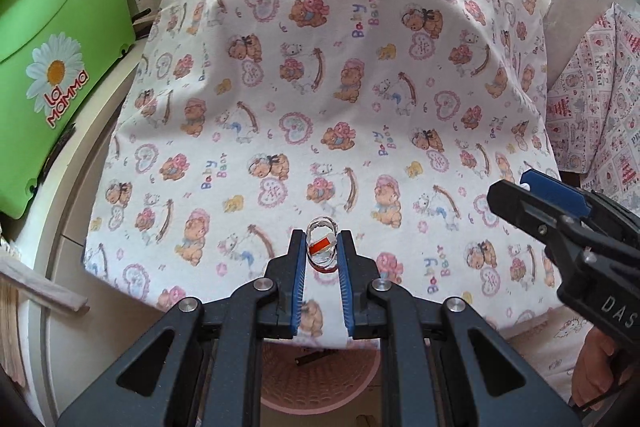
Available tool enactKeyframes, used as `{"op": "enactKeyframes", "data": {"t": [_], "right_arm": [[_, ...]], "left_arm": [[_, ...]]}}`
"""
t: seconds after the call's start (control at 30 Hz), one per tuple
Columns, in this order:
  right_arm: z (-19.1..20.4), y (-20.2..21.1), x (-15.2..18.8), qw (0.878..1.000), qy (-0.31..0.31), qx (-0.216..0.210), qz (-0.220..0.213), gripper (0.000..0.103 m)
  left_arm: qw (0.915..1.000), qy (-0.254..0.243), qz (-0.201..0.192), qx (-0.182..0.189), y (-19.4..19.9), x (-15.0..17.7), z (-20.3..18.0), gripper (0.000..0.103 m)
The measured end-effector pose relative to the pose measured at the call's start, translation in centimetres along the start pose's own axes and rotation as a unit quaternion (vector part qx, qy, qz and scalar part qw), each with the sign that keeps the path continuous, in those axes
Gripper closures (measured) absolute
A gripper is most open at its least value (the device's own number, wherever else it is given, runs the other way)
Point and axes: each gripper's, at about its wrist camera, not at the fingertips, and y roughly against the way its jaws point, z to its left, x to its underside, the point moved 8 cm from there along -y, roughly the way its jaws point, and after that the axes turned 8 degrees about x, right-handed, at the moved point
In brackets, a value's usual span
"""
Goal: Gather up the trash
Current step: 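Carry the white plastic piece and red cap down over the pink wastebasket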
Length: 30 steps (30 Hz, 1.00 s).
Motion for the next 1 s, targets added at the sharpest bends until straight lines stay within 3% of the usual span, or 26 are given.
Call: {"op": "enactKeyframes", "data": {"t": [0.3, 0.63, 0.77, 0.9, 1.0], "right_arm": [[6.5, 4.1, 5.5, 0.998, 0.051, -0.04, -0.009, 0.049], [9.5, 5.9, 10.5, 0.996, 0.058, -0.067, 0.013, 0.049], [10.4, 4.4, 12.8, 0.994, 0.085, -0.057, 0.041, 0.049], [11.1, 2.8, 14.4, 0.99, 0.102, -0.065, 0.073, 0.049], [11.4, 1.8, 15.5, 0.987, 0.114, -0.066, 0.096, 0.049]], "left_arm": [[0.9992, 0.032, 0.018, -0.017, 2.7, 5.3, 2.6, 0.088], [0.9959, 0.076, 0.034, -0.033, 2.7, 9.3, 5.4, 0.087], [0.9941, 0.081, 0.066, -0.026, 1.1, 10.8, 5.8, 0.086], [0.991, 0.064, 0.109, -0.044, -0.6, 12.4, 6.1, 0.087], [0.9864, 0.086, 0.139, -0.021, -1.8, 13.5, 6.4, 0.086]]}}
